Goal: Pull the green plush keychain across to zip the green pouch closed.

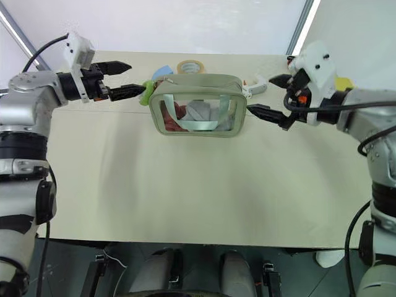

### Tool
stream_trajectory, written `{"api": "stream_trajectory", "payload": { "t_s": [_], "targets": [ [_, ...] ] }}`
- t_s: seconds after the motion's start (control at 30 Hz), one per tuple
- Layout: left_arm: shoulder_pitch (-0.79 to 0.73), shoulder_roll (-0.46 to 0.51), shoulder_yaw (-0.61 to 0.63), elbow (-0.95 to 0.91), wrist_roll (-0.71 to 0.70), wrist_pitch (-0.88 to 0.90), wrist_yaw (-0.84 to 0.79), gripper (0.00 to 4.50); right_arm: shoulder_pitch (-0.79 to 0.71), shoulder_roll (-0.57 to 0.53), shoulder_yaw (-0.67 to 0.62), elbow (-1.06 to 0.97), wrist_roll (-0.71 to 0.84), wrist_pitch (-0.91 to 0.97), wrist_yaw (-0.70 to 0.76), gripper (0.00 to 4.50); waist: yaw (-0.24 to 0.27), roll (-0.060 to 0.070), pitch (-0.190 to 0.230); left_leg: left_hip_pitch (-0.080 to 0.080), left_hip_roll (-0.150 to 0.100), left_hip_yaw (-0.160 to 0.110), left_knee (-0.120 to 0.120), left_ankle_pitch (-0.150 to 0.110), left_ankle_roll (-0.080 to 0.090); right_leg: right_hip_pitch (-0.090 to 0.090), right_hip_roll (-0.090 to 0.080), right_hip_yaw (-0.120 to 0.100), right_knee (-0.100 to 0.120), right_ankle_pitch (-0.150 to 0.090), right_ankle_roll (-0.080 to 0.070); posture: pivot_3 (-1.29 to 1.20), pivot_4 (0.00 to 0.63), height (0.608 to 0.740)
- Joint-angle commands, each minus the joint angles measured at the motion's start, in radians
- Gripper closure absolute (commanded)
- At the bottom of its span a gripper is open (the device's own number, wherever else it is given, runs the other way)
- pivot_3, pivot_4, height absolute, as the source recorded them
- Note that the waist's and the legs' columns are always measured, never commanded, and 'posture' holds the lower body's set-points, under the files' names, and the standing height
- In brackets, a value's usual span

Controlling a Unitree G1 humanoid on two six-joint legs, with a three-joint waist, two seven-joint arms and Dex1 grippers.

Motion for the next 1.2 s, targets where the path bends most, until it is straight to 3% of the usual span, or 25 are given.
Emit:
{"api": "stream_trajectory", "payload": {
  "t_s": [0.03,0.37,0.63,0.87,1.07,1.2],
  "targets": [
    [0.024,0.032,0.014,-0.052,-0.008,0.007,0.006,0.03,-0.028,0.008,0.001,0.012,0.0,-0.024,0.001,0.0,0.0,0.0,0.0,0.0,0.0,0.0,0.0,0.0,0.0,0.0,0.0,0.0,0.0,0.0,0.0,0.0,0.15,0.74],
    [0.032,0.049,0.021,-0.039,-0.003,-0.014,0.03,0.03,-0.041,0.035,0.035,0.046,-0.051,-0.085,-0.021,0.0,0.003,0.0,0.0,-0.001,0.0,0.0,0.001,0.0,0.0,-0.001,0.0,0.0,0.001,0.0,0.0,0.0,0.15,0.74],
    [0.009,0.033,0.03,0.026,-0.009,-0.042,0.057,0.03,-0.148,0.178,0.232,0.134,-0.194,-0.228,-0.019,0.0,-0.006,0.0,0.0,-0.001,0.0,0.001,0.0,0.0,0.0,-0.003,0.0,0.001,0.002,0.0,0.0,0.0,0.15,0.74],
    [0.046,0.012,0.042,-0.062,-0.064,0.03,0.071,0.03,-0.273,0.316,0.364,0.436,-0.375,-0.428,-0.024,0.0,0.001,0.0,0.0,-0.001,0.0,0.0,0.001,0.0,0.0,-0.002,0.0,0.0,0.002,0.0,0.0,0.0,0.15,0.74],
    [0.102,0.02,0.055,-0.141,-0.088,0.067,0.107,0.03,-0.299,0.349,0.418,0.534,-0.451,-0.521,0.058,0.0,-0.006,0.0,0.0,-0.001,0.0,0.0,0.001,0.0,-0.001,-0.003,0.0,0.0,0.002,0.0,0.0,0.0,0.15,0.74],
    [0.12,0.026,0.065,-0.17,-0.098,0.084,0.127,0.0,-0.306,0.358,0.407,0.553,-0.464,-0.534,0.086,1.23,-0.006,0.0,0.0,-0.001,0.0,0.0,0.0,0.0,-0.001,-0.003,0.0,0.0,0.002,0.0,0.0,0.0,0.15,0.74]
  ]
}}
